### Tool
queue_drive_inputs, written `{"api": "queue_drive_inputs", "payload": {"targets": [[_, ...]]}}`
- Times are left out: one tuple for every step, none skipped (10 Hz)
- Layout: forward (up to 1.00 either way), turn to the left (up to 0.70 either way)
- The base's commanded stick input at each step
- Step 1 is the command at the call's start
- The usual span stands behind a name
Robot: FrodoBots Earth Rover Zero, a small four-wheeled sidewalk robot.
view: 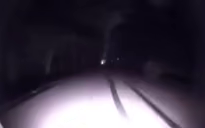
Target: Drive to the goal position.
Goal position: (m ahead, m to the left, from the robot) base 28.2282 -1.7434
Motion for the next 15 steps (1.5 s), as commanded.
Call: {"api": "queue_drive_inputs", "payload": {"targets": [[1.00, 0.00], [1.00, 0.00], [1.00, 0.00], [1.00, 0.00], [1.00, 0.00], [1.00, 0.00], [1.00, 0.00], [1.00, 0.00], [1.00, 0.00], [1.00, 0.00], [1.00, 0.00], [1.00, 0.00], [1.00, 0.00], [1.00, 0.00], [1.00, 0.00]]}}
